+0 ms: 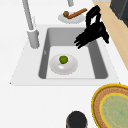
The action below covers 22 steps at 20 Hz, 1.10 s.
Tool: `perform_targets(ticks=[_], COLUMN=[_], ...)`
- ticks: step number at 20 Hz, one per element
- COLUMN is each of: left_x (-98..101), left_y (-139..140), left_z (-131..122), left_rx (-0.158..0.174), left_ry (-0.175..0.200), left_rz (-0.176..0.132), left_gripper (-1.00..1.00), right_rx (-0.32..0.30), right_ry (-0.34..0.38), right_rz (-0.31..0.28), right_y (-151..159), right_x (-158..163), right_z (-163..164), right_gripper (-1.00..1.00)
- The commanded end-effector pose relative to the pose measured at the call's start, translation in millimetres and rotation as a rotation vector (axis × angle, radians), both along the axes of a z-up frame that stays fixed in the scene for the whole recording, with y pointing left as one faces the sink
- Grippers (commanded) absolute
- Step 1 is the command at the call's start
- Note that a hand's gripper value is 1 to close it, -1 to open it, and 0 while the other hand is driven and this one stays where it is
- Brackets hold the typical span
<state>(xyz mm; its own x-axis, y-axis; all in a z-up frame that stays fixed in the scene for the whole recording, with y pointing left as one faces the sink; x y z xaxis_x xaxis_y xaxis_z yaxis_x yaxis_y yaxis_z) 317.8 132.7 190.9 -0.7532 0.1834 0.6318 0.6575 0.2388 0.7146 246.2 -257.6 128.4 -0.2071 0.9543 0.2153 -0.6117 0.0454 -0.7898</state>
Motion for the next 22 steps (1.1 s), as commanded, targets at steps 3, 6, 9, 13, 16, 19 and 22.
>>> perform_targets(ticks=[3,6,9,13,16,19,22], left_x=[-17.2,-24.5,-34.5,-61.6,-85.3,-109.4,-133.6], left_y=[36.7,54.6,72.0,87.1,85.6,88.2,87.5], left_z=[31.1,50.6,69.7,89.5,92.0,91.0,91.0], left_rx=[-0.027,-0.031,-0.029,-0.023,-0.019,-0.019,-0.017], left_ry=[0.063,0.090,0.092,0.072,0.044,0.042,0.042], left_rz=[0.013,0.008,0.006,0.004,0.013,0.009,0.002], left_gripper=[-1.00,-1.00,-1.00,-1.00,-1.00,-1.00,-1.00], right_rx=[0.000,0.000,0.000,0.000,0.000,0.000,0.000], right_ry=[0.000,0.000,0.000,0.000,0.000,0.000,0.000], right_rz=[0.000,0.000,0.000,0.000,0.000,0.000,0.000], right_y=[0.0,0.0,0.0,0.0,0.0,0.0,0.0], right_x=[0.0,0.0,0.0,0.0,0.0,0.0,0.0], right_z=[0.0,0.0,0.0,0.0,0.0,0.0,0.0], right_gripper=[0.00,0.00,0.00,0.00,0.00,0.00,0.00])
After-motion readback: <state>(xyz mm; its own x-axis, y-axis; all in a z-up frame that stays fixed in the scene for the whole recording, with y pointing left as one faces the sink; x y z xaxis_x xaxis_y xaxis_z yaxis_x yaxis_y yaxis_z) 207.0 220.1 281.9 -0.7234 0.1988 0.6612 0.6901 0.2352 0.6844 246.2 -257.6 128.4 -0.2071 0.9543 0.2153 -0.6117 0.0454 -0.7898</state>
